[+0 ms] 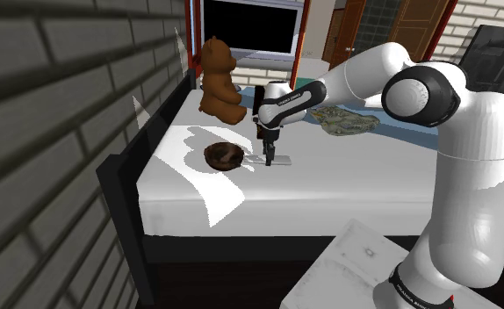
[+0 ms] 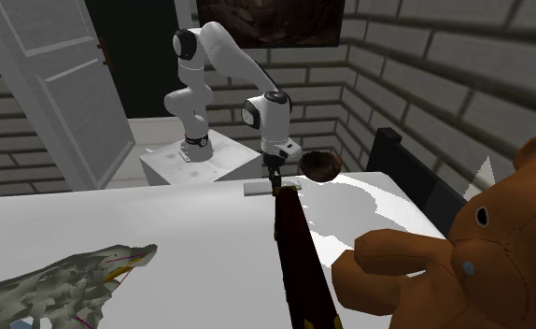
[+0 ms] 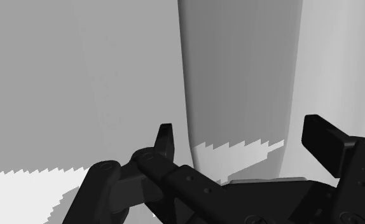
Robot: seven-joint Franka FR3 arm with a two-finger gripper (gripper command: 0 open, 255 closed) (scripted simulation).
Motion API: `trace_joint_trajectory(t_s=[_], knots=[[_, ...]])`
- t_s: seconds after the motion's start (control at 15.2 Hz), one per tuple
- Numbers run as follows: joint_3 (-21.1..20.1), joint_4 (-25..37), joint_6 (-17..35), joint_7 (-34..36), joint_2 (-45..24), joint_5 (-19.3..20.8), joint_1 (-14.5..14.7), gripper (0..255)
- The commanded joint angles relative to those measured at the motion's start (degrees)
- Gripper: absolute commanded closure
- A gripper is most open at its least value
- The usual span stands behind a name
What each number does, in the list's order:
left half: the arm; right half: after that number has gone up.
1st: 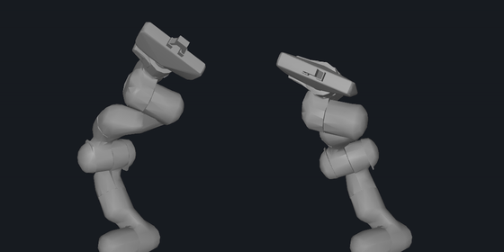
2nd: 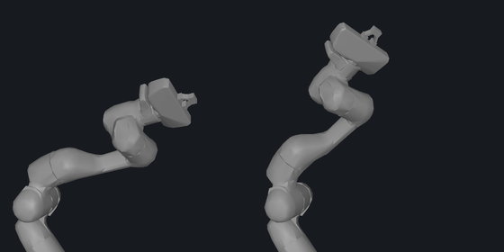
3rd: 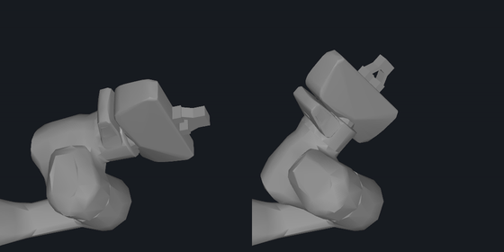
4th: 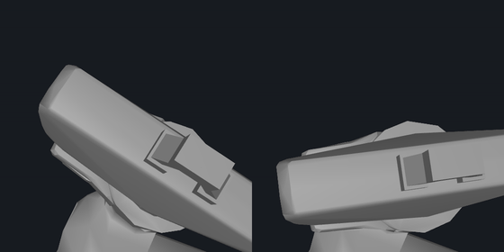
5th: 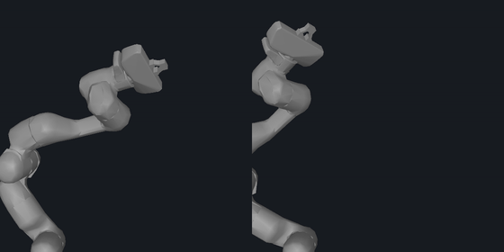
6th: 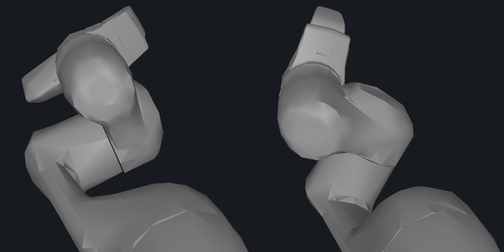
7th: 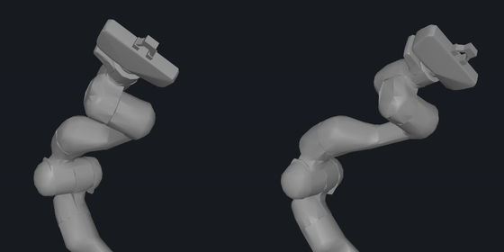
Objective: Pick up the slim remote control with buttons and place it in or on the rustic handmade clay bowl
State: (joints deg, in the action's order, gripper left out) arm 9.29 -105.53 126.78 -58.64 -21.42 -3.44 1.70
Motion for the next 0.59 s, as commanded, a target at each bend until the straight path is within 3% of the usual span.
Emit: trace_joint_trajectory(t_s=[0.0,0.13,0.2,0.53], knots=[[0.0,0.0,0.0,0.0,0.0,0.0,0.0,0],[0.0,0.0,0.0,0.0,0.0,0.0,0.0,0],[0.0,0.0,0.0,0.0,0.0,0.0,0.0,255],[0.0,0.0,0.0,0.0,0.0,0.0,0.0,255]])
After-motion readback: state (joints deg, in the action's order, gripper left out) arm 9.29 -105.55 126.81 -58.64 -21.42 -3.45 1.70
